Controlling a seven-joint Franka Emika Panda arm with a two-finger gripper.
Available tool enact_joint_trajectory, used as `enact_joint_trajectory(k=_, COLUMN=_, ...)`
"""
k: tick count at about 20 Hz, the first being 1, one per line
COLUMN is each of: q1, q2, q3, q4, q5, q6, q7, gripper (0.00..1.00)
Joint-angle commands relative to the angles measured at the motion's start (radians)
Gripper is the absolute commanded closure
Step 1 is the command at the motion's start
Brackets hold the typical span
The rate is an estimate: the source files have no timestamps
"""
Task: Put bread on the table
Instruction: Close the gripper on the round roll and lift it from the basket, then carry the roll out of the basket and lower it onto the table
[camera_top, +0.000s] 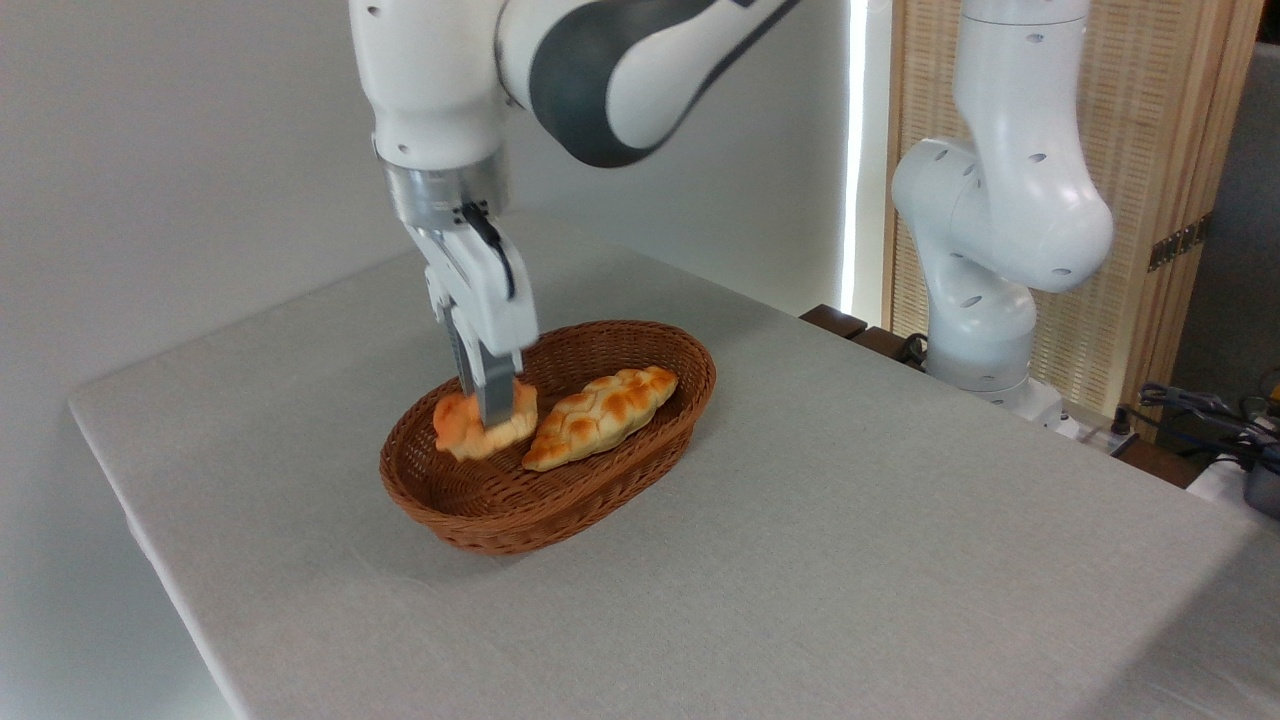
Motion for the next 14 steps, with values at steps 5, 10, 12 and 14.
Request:
enact_joint_trajectory(k=5, q1=-0.001, q2=0.063, q3=0.223, q4=0.019, q5=-0.013, q6=0.139, q7=0.126, gripper=0.70)
enact_joint_trajectory(k=10, q1=0.001, q2=0.166, q3=0.223, q4=0.019, q5=-0.008, q6=0.254, q7=0.131, gripper=0.32)
enact_joint_trajectory(k=12, q1=0.002, q2=0.193, q3=0.223, q4=0.019, q5=-0.008, q6=0.277, q7=0.131, gripper=0.02)
enact_joint_trajectory(k=14, q1=0.002, q2=0.195, q3=0.223, q4=0.019, q5=-0.010, q6=0.278, q7=0.131, gripper=0.00)
